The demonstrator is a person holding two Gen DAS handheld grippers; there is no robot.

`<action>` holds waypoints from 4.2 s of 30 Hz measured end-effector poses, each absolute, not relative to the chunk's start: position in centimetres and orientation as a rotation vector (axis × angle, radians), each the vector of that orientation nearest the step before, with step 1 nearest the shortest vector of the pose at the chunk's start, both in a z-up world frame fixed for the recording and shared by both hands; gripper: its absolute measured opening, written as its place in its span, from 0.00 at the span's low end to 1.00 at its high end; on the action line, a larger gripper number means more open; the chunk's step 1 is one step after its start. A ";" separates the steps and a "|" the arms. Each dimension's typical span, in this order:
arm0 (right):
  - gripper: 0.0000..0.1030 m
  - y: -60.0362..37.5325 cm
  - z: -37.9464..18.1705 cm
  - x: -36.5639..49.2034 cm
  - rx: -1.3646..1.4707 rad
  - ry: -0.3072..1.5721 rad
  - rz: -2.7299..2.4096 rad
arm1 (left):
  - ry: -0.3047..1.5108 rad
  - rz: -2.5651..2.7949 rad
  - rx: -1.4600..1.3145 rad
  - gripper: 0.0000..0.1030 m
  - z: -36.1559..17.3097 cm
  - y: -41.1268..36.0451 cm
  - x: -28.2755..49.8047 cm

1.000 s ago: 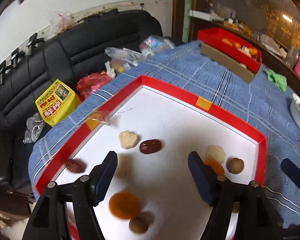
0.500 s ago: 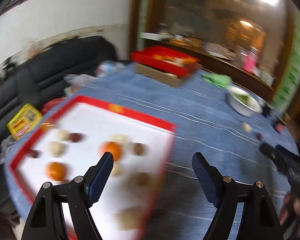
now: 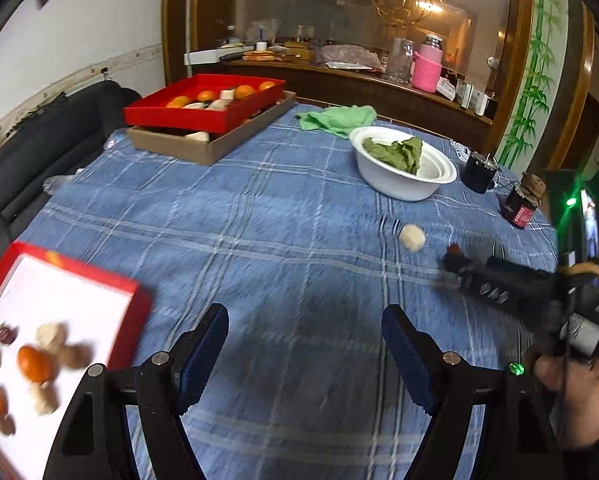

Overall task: Organize fruits
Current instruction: 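Grasp a red date with the right tool while the left tool grasps a beige chunk, then carry the red date and beige chunk over the red-rimmed tray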

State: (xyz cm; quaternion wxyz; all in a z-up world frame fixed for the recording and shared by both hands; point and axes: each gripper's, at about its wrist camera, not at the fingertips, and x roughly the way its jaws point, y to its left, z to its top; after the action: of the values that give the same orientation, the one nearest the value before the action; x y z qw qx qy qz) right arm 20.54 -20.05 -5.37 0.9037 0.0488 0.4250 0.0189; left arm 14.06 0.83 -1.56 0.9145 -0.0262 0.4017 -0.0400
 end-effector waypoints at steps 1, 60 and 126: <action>0.60 -19.9 -5.7 21.2 0.088 0.891 0.027 | 0.825 -0.084 -0.049 0.75 -1.7 0.2 14.8; 0.15 -13.6 -3.8 3.6 0.103 0.757 0.102 | 0.810 -0.044 -0.005 0.23 -4.0 1.5 1.9; 0.15 -9.3 -3.0 1.1 -0.044 0.636 0.178 | 0.705 0.132 -0.049 0.23 -2.1 7.5 -2.4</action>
State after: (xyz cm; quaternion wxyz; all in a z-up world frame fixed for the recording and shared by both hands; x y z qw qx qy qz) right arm 1.05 -9.31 -3.01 0.9457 -0.0218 0.3123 0.0875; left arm -2.44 7.49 -2.10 0.9360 -0.0240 0.3451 0.0645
